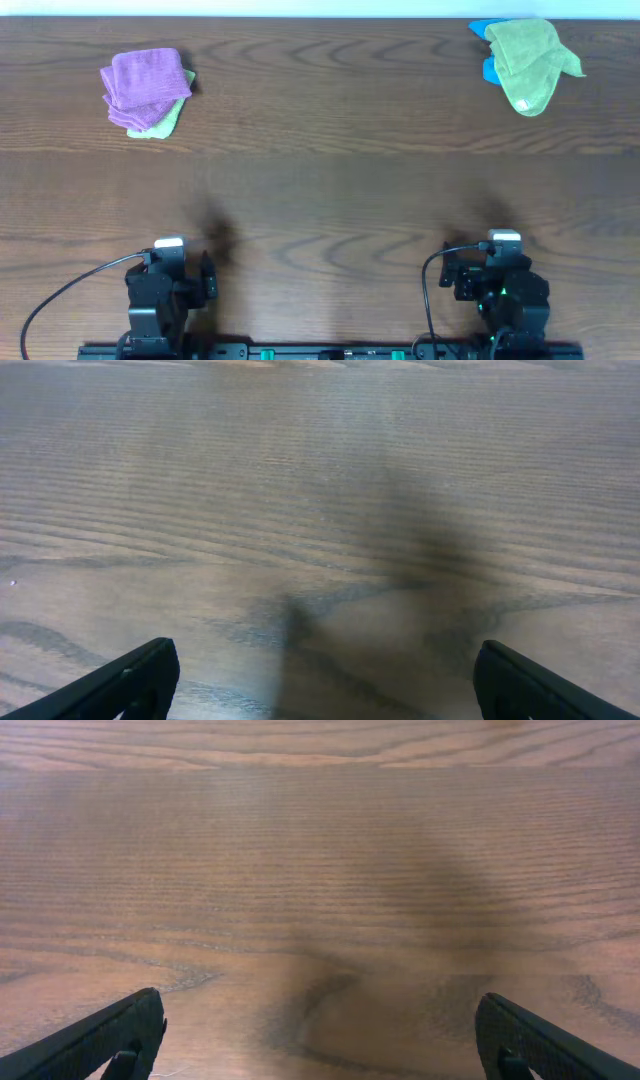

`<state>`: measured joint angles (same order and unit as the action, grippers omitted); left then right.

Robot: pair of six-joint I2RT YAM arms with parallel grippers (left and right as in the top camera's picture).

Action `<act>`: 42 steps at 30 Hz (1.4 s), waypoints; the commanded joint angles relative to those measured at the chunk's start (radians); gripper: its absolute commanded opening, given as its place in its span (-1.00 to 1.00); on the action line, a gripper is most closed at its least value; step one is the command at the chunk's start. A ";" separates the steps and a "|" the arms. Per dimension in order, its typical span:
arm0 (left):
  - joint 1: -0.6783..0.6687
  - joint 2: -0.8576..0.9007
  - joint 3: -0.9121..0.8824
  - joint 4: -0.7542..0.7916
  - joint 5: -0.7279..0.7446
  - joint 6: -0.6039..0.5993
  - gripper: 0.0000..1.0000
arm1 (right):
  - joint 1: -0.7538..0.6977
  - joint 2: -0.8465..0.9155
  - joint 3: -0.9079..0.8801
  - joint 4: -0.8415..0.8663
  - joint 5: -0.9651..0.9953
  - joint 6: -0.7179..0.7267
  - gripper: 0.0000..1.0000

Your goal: Fold the cloth

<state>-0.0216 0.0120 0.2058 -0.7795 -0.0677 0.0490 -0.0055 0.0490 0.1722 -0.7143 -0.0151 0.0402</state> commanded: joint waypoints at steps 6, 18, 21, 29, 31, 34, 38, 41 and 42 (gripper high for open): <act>0.002 -0.008 -0.027 -0.028 -0.018 -0.008 0.90 | -0.006 -0.011 -0.013 -0.006 -0.011 -0.012 0.98; 0.002 -0.008 -0.027 -0.028 -0.018 -0.008 0.90 | -0.007 0.071 0.046 -0.005 -0.019 0.058 0.99; 0.002 -0.008 -0.027 -0.028 -0.018 -0.008 0.91 | -0.010 0.191 0.156 -0.012 -0.005 0.061 0.99; 0.002 -0.008 -0.027 -0.028 -0.018 -0.008 0.90 | -0.103 0.665 0.618 -0.109 0.079 0.132 0.99; 0.002 -0.008 -0.027 -0.028 -0.018 -0.008 0.90 | -0.130 0.782 0.735 -0.135 0.079 0.131 0.99; 0.002 -0.008 -0.027 -0.028 -0.018 -0.008 0.90 | -0.167 0.970 0.920 -0.176 0.083 0.131 0.99; 0.002 -0.008 -0.027 -0.028 -0.018 -0.008 0.91 | -0.196 1.209 1.151 -0.218 0.095 0.130 0.99; 0.002 -0.008 -0.027 -0.028 -0.018 -0.008 0.91 | -0.216 1.384 1.315 -0.241 0.094 0.122 0.98; 0.002 -0.008 -0.027 -0.028 -0.018 -0.008 0.91 | -0.221 1.432 1.358 -0.252 0.094 0.119 0.99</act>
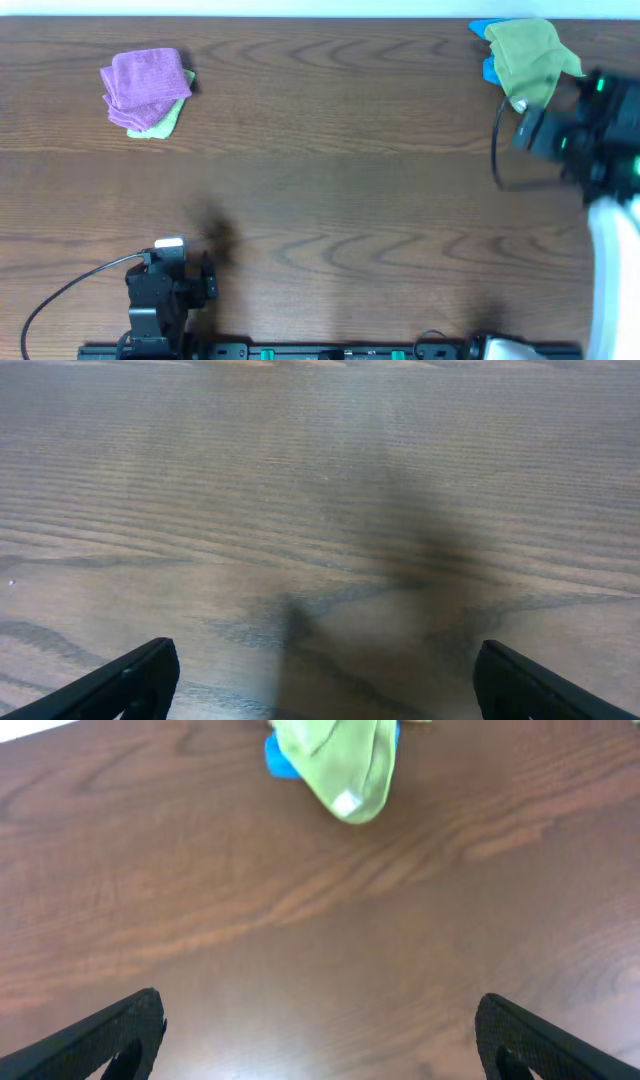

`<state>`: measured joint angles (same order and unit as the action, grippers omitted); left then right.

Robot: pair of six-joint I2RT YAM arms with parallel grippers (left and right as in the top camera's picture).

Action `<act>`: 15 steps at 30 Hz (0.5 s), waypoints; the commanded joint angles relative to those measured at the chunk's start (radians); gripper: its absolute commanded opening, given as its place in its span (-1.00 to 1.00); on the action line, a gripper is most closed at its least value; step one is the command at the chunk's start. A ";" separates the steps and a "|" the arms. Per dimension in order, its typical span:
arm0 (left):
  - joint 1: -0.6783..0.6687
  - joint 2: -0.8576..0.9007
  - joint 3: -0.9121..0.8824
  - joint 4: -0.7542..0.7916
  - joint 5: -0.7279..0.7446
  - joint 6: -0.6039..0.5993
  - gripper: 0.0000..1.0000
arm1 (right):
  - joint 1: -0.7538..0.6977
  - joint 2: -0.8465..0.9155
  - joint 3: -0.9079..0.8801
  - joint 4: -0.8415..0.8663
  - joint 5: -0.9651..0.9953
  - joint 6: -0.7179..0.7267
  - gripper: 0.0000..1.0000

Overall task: Fold the cloth
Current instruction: 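Reach the right gripper to the green cloth on the blue cloth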

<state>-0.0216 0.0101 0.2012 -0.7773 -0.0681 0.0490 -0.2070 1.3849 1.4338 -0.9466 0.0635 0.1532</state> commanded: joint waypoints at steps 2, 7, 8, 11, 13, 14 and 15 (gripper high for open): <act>0.002 -0.006 -0.023 -0.031 -0.017 -0.008 0.90 | -0.032 0.192 0.180 -0.035 0.015 0.002 0.98; 0.002 -0.006 -0.023 -0.031 -0.017 -0.008 0.91 | -0.063 0.401 0.341 -0.009 0.014 -0.020 0.98; 0.002 -0.006 -0.023 -0.031 -0.017 -0.008 0.90 | -0.069 0.435 0.361 0.011 0.007 -0.020 0.98; 0.002 -0.006 -0.023 -0.031 -0.017 -0.008 0.90 | -0.083 0.523 0.399 0.095 -0.038 -0.021 0.99; 0.002 -0.006 -0.023 -0.031 -0.017 -0.008 0.90 | -0.084 0.559 0.401 0.140 -0.042 -0.020 0.99; 0.002 -0.006 -0.023 -0.031 -0.017 -0.008 0.90 | -0.084 0.571 0.401 0.153 -0.042 -0.021 0.99; 0.002 -0.006 -0.023 -0.031 -0.017 -0.008 0.90 | -0.085 0.585 0.401 0.167 -0.039 -0.028 0.99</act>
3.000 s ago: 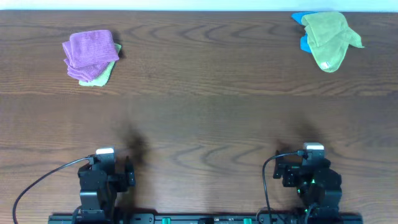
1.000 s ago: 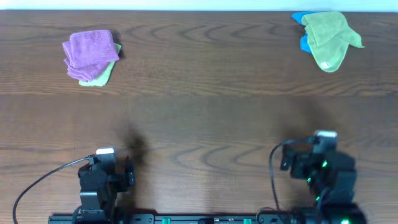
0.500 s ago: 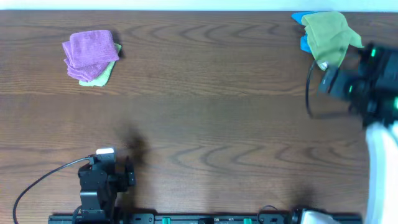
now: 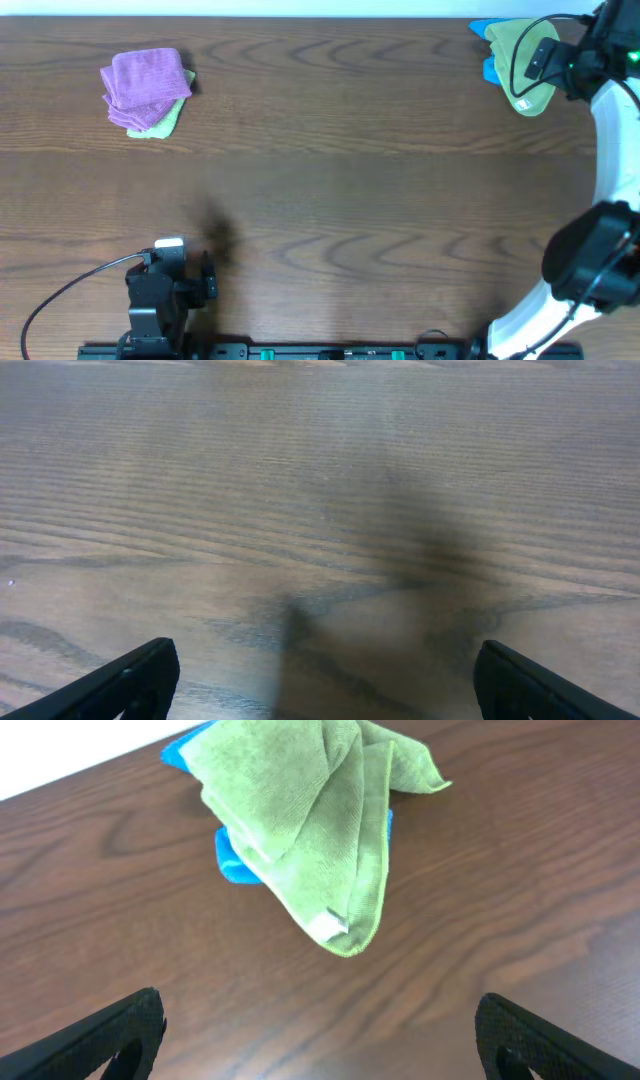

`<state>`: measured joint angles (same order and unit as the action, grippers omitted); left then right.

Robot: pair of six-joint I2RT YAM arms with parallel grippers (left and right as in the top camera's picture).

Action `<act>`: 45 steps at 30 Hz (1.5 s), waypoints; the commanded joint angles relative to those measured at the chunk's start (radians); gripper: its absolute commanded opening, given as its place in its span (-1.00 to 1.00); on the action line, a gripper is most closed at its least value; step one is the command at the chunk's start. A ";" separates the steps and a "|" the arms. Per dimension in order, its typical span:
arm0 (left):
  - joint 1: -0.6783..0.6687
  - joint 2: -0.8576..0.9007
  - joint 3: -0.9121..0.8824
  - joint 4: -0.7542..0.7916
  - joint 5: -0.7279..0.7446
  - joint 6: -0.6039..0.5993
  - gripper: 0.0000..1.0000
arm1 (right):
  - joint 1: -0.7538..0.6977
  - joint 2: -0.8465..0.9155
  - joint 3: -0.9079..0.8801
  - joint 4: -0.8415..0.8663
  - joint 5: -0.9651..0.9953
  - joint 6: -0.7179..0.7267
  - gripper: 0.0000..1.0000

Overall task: Fold the cloth
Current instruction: 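Reach the right gripper to the green cloth on the blue cloth, then lower the right gripper and pinch the green cloth's edge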

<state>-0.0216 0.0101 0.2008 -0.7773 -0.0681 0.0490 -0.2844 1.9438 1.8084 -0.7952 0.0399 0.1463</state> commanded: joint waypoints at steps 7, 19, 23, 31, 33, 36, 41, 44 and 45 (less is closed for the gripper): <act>0.002 -0.006 -0.022 -0.031 -0.017 -0.008 0.90 | -0.002 0.053 0.026 0.078 -0.021 -0.055 0.99; 0.002 -0.006 -0.022 -0.031 -0.017 -0.008 0.90 | -0.005 0.097 0.026 0.178 -0.068 -0.016 0.99; 0.002 -0.006 -0.022 -0.031 -0.017 -0.008 0.90 | -0.004 0.158 0.026 0.280 -0.075 0.019 0.98; 0.002 -0.006 -0.022 -0.031 -0.017 -0.008 0.91 | -0.003 0.293 0.026 0.471 -0.131 0.126 0.98; 0.002 -0.006 -0.022 -0.031 -0.017 -0.008 0.90 | -0.003 0.322 0.026 0.505 -0.154 0.150 0.98; 0.002 -0.006 -0.022 -0.031 -0.017 -0.008 0.90 | -0.003 0.365 0.026 0.543 -0.179 0.180 0.98; 0.002 -0.006 -0.022 -0.031 -0.017 -0.008 0.90 | -0.002 0.416 0.026 0.578 -0.203 0.214 0.89; 0.002 -0.006 -0.022 -0.031 -0.017 -0.008 0.90 | -0.002 0.430 0.026 0.587 -0.201 0.220 0.82; 0.002 -0.006 -0.022 -0.031 -0.017 -0.008 0.90 | -0.001 0.431 0.026 0.594 -0.201 0.220 0.78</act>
<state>-0.0216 0.0101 0.2008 -0.7773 -0.0681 0.0486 -0.2859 2.3634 1.8206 -0.2115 -0.1444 0.3355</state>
